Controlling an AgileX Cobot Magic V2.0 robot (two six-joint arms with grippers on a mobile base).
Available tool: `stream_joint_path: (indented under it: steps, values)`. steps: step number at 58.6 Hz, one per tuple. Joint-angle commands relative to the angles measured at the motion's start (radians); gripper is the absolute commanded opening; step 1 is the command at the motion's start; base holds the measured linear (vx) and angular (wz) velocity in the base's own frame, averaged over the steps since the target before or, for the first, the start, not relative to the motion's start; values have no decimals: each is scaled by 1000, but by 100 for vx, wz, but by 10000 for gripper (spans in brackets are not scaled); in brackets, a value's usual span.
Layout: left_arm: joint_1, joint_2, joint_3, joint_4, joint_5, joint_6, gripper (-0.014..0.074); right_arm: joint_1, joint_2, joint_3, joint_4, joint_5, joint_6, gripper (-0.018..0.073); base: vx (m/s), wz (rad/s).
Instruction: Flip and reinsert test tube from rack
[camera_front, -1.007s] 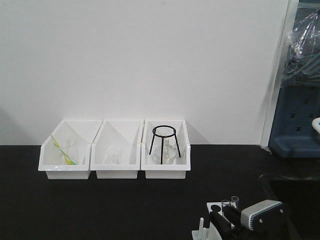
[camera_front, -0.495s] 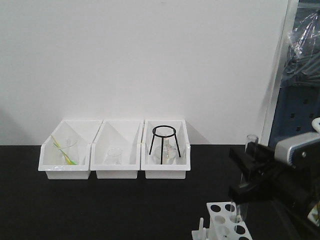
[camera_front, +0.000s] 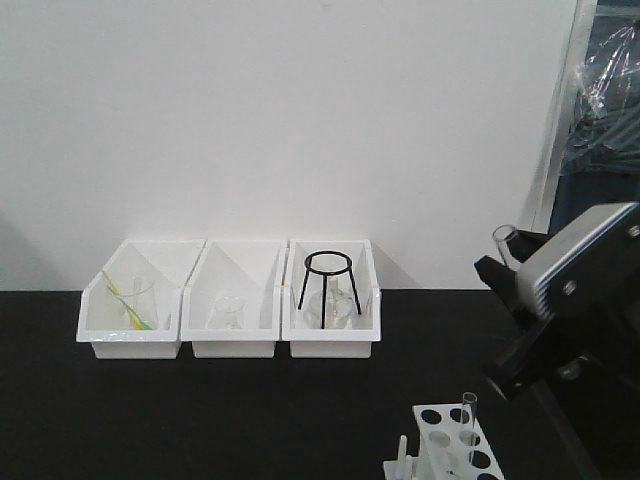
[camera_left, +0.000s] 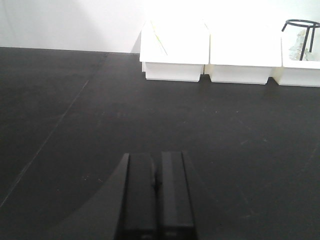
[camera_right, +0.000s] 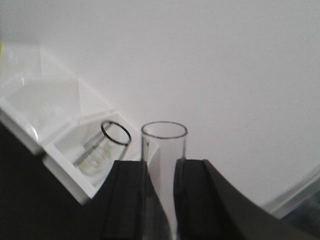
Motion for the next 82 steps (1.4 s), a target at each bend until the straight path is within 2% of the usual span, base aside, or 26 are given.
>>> stream_joint_path:
  steps: [1,3,7,9,13,18,23,27,33,38,45,52,58,65,69,77,82]
  values:
    - [-4,-11,2,-5,-80,0,-6,-3,-22,-48,-216,29,-217,-10,0,0]
    - [-4,-11,2,-5,-80,0,-6,-3,-22,-51,-311,81,-302,-9,0,0]
    - [-4,-11,2,-5,-80,0,-6,-3,-22,-51,-422,157,-392,-9,0,0]
    - [-4,-11,2,-5,-80,0,-6,-3,-22,-51,-441,181,-398,-9,0,0]
    - [-4,-11,2,-5,-80,0,-6,-3,-22,-53,-415,199,-350,-9,0,0]
    - [-4,-11,2,-5,-80,0,-6,-3,-22,-67,-284,195,-136,-9,0,0]
    - [-4,-11,2,-5,-80,0,-6,-4,-22,-80,-136,161,165,-9,0,0]
    - [-4,-11,2,-5,-80,0,-6,-4,-22,-76,-50,100,368,-9,0,0]
    - [-4,-11,2,-5,-80,0,-6,-4,-22,-59,22,5,567,-9,0,0]
    - [-4,-11,2,-5,-80,0,-6,-4,-22,-44,25,-20,640,-9,0,0]
    - [-4,-11,2,-5,-80,0,-6,-4,-22,-24,37,-40,663,-9,0,0]
    - [-4,-11,2,-5,-80,0,-6,-4,-22,12,92,-84,691,-9,0,0]
    - [-4,-11,2,-5,-80,0,-6,-4,-22,74,123,-189,660,-9,0,0]
    - [-4,-11,2,-5,-80,0,-6,-4,-22,174,168,-391,584,-9,0,0]
    - [-4,-11,2,-5,-80,0,-6,-4,-22,233,237,-488,518,-9,0,0]
    - [-4,-11,2,-5,-80,0,-6,-4,-14,354,473,-702,344,-9,0,0]
    - [-4,-11,2,-5,-80,0,-6,-4,-3,396,536,-785,313,-9,0,0]
